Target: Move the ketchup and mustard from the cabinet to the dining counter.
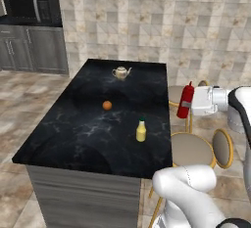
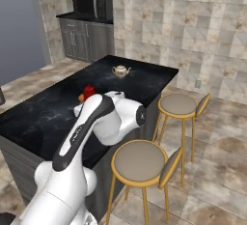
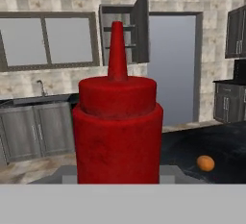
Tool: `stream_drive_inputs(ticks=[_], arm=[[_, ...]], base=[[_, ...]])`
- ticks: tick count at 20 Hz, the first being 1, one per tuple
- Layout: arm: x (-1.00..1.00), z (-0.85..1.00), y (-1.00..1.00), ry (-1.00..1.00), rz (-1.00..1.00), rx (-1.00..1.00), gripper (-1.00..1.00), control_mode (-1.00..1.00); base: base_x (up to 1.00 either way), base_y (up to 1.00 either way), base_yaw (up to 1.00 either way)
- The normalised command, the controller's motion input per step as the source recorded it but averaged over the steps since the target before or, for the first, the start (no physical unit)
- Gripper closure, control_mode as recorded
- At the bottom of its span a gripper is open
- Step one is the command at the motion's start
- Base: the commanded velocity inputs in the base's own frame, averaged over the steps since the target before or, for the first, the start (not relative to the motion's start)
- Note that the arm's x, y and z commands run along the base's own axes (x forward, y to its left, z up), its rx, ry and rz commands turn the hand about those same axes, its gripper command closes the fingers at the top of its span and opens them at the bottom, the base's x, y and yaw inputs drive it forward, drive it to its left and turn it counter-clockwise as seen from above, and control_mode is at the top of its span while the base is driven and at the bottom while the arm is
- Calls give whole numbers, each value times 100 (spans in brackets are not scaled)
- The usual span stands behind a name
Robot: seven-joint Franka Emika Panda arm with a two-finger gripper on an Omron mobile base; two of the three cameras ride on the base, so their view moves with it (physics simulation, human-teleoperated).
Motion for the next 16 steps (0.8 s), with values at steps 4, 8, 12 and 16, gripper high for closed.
stream_drive_inputs(ticks=[4, 8, 12, 16], arm=[[34, -40, 0, 0, 7, 0, 100, -100], [38, -37, 0, 1, 7, 0, 100, -100], [41, -36, 0, 1, 4, 0, 100, -100], [38, -36, 0, 0, 4, 0, 100, -100]], base=[[0, 0, 0], [0, 0, 0], [0, 0, 0], [0, 0, 0]])
